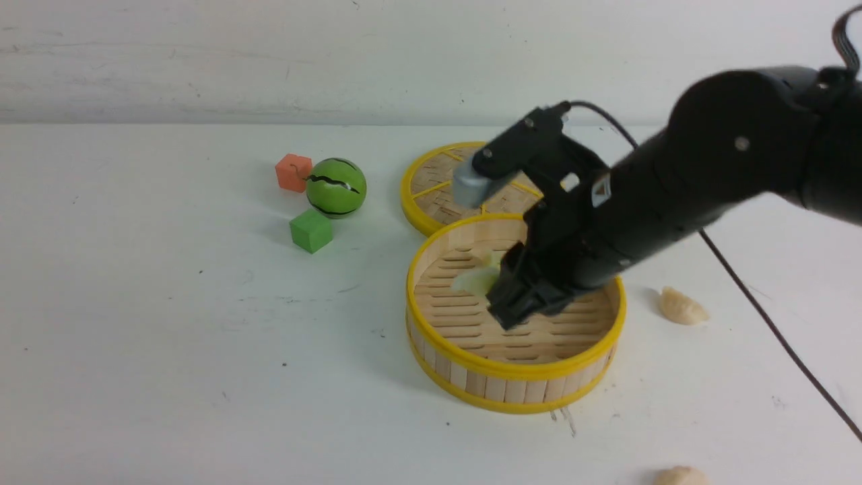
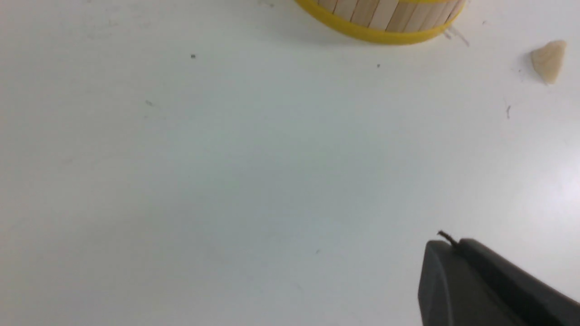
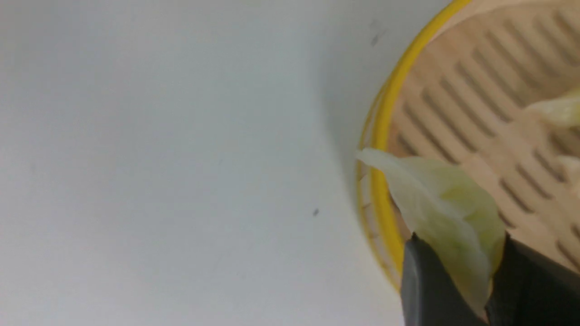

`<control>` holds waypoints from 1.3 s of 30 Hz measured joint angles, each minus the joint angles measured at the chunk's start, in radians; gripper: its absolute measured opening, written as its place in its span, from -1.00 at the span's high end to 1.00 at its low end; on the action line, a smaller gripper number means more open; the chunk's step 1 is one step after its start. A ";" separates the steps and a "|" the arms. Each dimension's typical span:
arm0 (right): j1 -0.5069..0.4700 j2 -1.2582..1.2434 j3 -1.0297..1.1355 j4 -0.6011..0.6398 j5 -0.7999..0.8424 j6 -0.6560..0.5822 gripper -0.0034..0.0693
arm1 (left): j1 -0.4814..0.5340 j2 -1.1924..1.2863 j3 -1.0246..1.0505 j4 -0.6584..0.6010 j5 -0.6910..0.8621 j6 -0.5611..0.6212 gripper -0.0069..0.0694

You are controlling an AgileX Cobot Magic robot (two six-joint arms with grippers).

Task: Put the dumplings into the steamer on the white table.
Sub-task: 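Place the dumpling in the bamboo steamer basket with the right gripper, then reach for and grasp a dumpling lying on the table beside the steamer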

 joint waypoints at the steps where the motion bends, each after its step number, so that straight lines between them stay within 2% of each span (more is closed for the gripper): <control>1: 0.000 0.031 -0.030 -0.018 0.005 0.031 0.42 | 0.000 0.000 0.000 0.000 -0.011 0.000 0.86; 7: -0.001 0.281 -0.225 -0.119 0.088 0.202 0.42 | 0.000 0.000 0.000 -0.009 -0.044 0.000 0.86; 16: -0.001 0.470 -0.338 -0.194 0.130 0.331 0.42 | 0.000 0.000 0.000 -0.021 -0.040 0.000 0.86; 23: -0.002 0.465 -0.350 -0.205 0.195 0.338 -0.08 | 0.000 0.000 0.000 -0.021 -0.041 0.000 0.86; 26: -0.002 0.404 -0.351 -0.205 0.316 0.317 -0.32 | 0.000 0.000 0.000 -0.021 -0.041 0.000 0.86; 28: -0.002 0.341 -0.345 -0.205 0.381 0.289 -0.39 | 0.000 0.000 0.000 -0.021 -0.041 0.000 0.86; 33: -0.020 0.098 -0.204 -0.205 0.446 0.252 -0.42 | 0.000 0.000 0.000 -0.021 -0.041 -0.001 0.85; 39: -0.067 -0.177 0.148 -0.214 0.371 0.348 -0.42 | 0.000 0.000 0.000 -0.021 -0.042 -0.001 0.85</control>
